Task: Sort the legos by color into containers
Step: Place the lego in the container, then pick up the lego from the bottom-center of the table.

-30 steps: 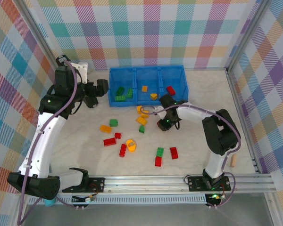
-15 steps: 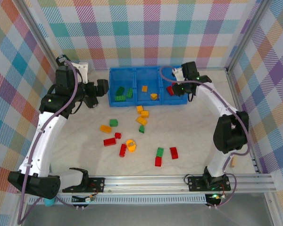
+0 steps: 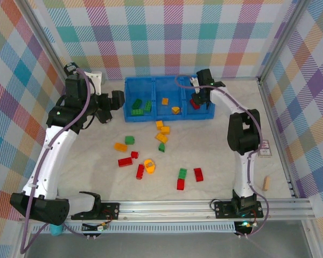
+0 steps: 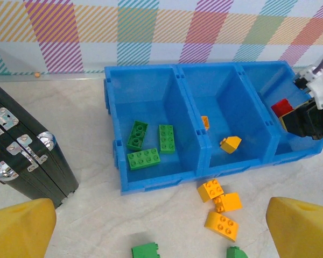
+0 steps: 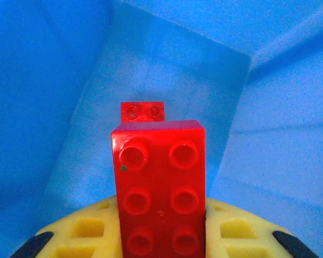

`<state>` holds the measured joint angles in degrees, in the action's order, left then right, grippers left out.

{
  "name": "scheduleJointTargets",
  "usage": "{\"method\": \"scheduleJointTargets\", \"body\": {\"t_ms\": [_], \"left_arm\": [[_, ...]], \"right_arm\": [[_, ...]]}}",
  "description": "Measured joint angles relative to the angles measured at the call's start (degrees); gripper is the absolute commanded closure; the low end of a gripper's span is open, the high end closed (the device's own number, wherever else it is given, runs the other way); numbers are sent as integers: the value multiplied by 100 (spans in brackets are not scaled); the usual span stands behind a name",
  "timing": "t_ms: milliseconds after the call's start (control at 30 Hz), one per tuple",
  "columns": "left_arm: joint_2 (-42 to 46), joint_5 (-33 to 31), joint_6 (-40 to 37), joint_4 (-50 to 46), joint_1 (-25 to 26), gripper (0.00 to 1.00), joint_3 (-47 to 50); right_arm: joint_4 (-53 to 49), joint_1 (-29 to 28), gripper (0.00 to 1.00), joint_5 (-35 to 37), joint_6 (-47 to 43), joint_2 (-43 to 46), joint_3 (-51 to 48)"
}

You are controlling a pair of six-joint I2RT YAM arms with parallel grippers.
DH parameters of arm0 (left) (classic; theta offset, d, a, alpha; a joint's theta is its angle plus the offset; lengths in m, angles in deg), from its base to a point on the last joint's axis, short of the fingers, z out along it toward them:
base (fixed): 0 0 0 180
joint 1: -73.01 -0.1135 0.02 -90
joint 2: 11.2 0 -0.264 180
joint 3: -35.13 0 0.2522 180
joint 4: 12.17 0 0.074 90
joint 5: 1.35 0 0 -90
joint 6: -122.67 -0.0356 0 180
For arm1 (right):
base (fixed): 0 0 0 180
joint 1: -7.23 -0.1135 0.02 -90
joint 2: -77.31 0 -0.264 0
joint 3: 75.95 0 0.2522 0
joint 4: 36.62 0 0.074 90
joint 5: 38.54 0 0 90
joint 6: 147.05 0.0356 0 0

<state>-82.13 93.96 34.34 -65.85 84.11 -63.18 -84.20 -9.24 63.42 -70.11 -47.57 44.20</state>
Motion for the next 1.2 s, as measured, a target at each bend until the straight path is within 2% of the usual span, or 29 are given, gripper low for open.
{"method": "scheduleJointTargets", "body": {"t_ms": [133, 300, 400, 667, 833, 933, 1200], "left_arm": [[0, -46, -35, -2, 0, 0, 0], [0, -46, -98, -2, 0, 0, 0], [0, -46, -116, -2, 0, 0, 4], [0, -44, -127, -2, 0, 0, 7], [50, -48, -129, -2, -2, 0, 15], [173, -46, -129, -4, -2, 0, 42], [586, -85, -146, 0, -2, 0, 42]], "right_arm": [[-9, 0, 70, 98, -122, -295, 258], [-9, 0, 61, 111, -166, -398, 291], [-2, -4, 56, 116, -221, -398, 291], [-20, -4, 49, 151, -236, -74, 85], [-85, -33, 48, 151, -85, 820, -452], [-138, -59, 45, 146, 160, 1727, -1104], [-326, -157, 37, -339, 1882, 4358, -3757]]}}
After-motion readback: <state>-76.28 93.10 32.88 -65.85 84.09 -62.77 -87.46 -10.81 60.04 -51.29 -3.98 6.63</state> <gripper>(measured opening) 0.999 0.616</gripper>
